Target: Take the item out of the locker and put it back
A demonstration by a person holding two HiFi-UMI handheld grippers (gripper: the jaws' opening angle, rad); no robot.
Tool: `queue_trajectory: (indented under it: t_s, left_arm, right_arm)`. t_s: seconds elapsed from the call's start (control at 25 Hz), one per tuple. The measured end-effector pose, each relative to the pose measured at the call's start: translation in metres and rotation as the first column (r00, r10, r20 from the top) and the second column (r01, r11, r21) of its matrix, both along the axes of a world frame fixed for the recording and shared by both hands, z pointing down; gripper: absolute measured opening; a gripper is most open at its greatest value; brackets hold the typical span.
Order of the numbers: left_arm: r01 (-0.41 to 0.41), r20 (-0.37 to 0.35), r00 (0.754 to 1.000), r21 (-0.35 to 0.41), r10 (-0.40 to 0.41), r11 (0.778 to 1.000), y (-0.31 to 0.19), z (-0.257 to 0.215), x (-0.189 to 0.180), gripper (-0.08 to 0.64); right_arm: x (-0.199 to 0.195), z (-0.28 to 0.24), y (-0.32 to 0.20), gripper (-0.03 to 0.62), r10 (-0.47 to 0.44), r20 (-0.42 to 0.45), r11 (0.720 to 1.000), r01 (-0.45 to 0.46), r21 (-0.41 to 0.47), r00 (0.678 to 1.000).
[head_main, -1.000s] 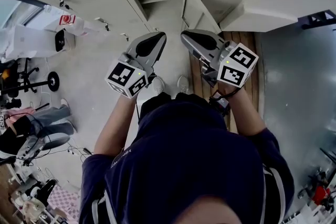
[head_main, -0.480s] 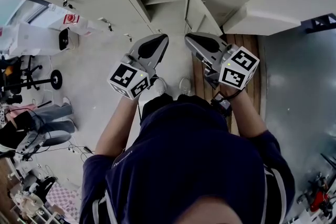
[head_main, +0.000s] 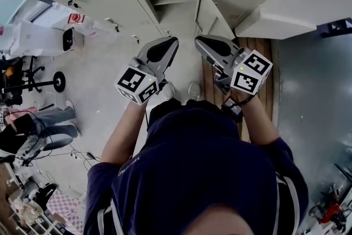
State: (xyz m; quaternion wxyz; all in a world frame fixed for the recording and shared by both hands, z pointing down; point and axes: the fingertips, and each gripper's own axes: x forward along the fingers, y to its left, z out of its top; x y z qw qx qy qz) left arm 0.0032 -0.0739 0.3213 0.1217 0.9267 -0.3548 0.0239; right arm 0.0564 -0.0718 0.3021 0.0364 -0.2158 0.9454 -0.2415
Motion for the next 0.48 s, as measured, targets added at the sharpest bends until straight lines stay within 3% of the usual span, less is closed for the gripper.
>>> queue_trajectory:
  t_s: [0.48]
  left_arm:
    - [0.002, -0.005, 1.0, -0.009, -0.002, 1.0, -0.009, 0.0039, -0.0008, 0.003]
  right_arm:
    - [0.0007, 0.0099, -0.0092, 0.007, 0.009, -0.023, 1.0, -0.01, -0.009, 1.0]
